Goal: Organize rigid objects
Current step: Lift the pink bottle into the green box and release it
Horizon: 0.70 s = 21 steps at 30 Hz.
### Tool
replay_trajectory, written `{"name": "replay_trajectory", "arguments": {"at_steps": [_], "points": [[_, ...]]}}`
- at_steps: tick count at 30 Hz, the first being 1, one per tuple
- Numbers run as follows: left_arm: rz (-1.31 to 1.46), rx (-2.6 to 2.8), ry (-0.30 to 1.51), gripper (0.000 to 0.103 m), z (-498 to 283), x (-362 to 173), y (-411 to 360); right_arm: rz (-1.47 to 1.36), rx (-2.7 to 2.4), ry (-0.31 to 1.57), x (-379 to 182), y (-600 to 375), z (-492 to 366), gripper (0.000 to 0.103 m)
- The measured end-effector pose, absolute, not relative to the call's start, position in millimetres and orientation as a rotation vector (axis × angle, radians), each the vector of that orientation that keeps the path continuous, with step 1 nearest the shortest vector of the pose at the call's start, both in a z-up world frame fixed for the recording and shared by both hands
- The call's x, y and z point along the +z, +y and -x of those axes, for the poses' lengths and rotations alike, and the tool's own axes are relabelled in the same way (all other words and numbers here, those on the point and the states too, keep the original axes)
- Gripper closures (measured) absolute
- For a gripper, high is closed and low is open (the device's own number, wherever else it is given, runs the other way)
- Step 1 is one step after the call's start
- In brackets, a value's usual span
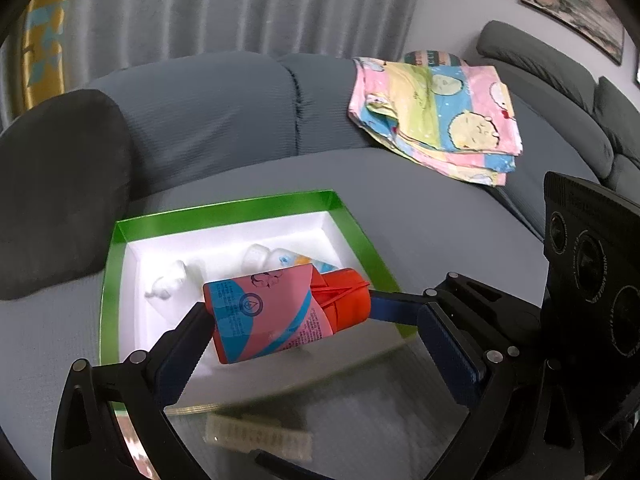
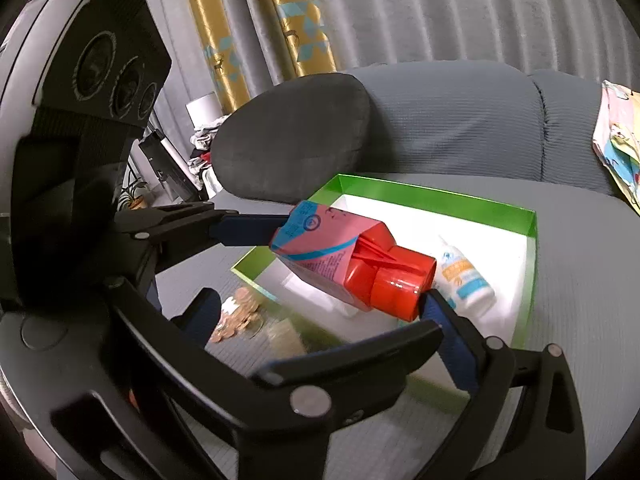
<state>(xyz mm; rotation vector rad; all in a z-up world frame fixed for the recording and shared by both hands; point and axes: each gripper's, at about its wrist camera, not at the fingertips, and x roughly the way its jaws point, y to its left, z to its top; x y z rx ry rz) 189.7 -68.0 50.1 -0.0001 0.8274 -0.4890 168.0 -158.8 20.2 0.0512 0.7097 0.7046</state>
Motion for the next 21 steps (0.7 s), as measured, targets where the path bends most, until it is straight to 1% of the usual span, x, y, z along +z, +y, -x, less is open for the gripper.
{"name": "replay_trajectory", "arguments": {"at_steps": [10,17,21], "points": [[0.038,-0.473,0.898,0.002,-241,16,-58,-0.064,0.692,0.790,-6,-154,-222,0.005],[0.075,-0.442,0.972,0.002,-258,-5,-55,-0.059,0.661,0.883,-26,-145,-246,0.007],[0.084,-0.379,1.018,0.002,-258,-11,-49,-0.034,0.608,0.923,-32,-144,-249,0.005]]}}
